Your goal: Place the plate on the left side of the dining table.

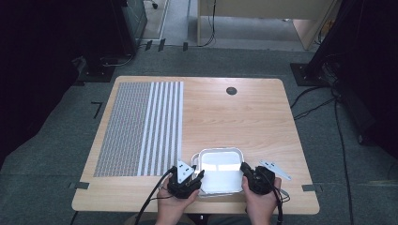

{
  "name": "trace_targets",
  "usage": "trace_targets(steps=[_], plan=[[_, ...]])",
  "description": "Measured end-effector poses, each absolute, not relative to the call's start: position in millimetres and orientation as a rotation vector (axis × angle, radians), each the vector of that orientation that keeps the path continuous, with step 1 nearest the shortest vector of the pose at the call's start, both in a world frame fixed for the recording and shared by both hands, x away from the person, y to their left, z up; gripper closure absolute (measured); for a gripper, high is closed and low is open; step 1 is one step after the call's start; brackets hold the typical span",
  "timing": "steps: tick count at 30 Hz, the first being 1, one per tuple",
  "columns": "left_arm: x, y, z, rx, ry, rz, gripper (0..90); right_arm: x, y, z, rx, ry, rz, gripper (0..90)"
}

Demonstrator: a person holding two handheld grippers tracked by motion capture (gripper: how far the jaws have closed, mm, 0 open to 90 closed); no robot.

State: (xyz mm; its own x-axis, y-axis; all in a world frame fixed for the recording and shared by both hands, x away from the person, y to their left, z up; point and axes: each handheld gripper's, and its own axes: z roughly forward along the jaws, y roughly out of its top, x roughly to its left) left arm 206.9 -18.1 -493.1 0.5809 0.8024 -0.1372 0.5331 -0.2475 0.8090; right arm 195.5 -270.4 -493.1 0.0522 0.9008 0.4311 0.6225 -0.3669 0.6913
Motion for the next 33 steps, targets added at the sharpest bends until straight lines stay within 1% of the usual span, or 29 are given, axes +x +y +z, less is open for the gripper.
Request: trace_targets(steps=[2, 4, 10, 12, 21, 33], plan=[[207.0, -16.9, -490.8, 1.919, 1.077, 0.374, 67.0, 193.5, -267.0, -490.1, 2.019, 1.525, 1.256, 89.2], [207.8, -15.1, -488.3, 1.922, 1.088, 0.382, 67.4, 193.6, -265.6, -489.5, 2.015, 1.528, 1.261, 89.2], [214.5, -5.8, -480.9, 1.901, 1.171, 0.323, 73.7, 195.1, -254.5, -483.3, 2.002, 1.517, 1.271, 89.2], [217.2, -1.8, -478.2, 1.909, 1.186, 0.323, 75.7, 195.9, -246.8, -482.9, 2.003, 1.517, 1.273, 89.2], [232.6, 16.7, -468.5, 1.936, 1.248, 0.360, 79.9, 203.7, -223.4, -479.0, 1.974, 1.531, 1.260, 89.2], [252.0, 54.5, -460.1, 1.884, 1.358, 0.361, 82.7, 231.6, -182.9, -472.4, 1.949, 1.586, 1.263, 89.3]])
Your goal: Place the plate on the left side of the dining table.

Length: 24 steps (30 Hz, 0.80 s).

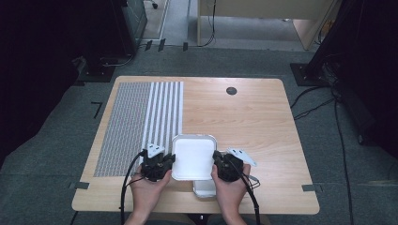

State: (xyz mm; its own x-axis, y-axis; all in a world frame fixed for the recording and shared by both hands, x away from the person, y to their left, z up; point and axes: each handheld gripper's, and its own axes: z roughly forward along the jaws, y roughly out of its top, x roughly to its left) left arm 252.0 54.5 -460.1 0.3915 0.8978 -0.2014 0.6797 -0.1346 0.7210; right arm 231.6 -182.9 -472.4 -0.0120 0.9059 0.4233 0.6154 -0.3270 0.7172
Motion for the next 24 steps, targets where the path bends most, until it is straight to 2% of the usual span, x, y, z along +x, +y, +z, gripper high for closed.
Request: trace_targets(steps=[24], plan=[[283.9, 115.0, -451.3, 1.801, 1.451, 0.406, 84.6, 282.1, -121.3, -459.1, 1.921, 1.679, 1.271, 89.5]])
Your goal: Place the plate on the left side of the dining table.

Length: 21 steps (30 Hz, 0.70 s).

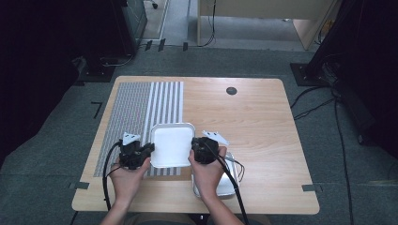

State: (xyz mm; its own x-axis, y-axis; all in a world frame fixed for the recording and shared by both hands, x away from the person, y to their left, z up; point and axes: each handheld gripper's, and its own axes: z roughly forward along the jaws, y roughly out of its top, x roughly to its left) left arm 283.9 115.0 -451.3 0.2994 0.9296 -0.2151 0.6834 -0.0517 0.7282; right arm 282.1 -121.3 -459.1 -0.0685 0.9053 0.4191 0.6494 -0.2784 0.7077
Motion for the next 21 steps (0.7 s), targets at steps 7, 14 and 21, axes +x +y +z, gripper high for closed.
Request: trace_targets(steps=[7, 14, 21], plan=[[297.2, 139.2, -443.2, 1.779, 1.478, 0.430, 85.5, 300.3, -98.0, -455.2, 1.935, 1.711, 1.299, 89.4], [307.2, 151.8, -440.4, 1.770, 1.497, 0.447, 85.9, 313.5, -84.0, -453.2, 1.934, 1.726, 1.306, 89.5], [316.9, 160.8, -439.9, 1.770, 1.509, 0.458, 85.9, 325.6, -73.4, -452.7, 1.932, 1.748, 1.300, 89.5]])
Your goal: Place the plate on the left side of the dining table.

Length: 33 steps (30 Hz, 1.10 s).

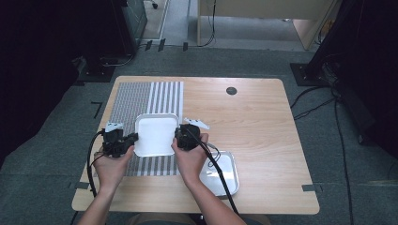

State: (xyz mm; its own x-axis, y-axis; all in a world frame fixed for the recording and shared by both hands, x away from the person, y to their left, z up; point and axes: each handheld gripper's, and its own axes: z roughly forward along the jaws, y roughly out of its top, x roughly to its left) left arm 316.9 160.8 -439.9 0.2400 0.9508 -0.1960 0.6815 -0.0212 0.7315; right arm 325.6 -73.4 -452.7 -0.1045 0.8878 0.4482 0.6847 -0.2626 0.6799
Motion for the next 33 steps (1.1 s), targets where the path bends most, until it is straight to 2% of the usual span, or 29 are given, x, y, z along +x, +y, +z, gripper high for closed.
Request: trace_targets(steps=[33], plan=[[362.2, 181.6, -439.2, 1.807, 1.529, 0.501, 86.8, 371.3, -47.9, -460.7, 1.991, 1.756, 1.292, 89.4]])
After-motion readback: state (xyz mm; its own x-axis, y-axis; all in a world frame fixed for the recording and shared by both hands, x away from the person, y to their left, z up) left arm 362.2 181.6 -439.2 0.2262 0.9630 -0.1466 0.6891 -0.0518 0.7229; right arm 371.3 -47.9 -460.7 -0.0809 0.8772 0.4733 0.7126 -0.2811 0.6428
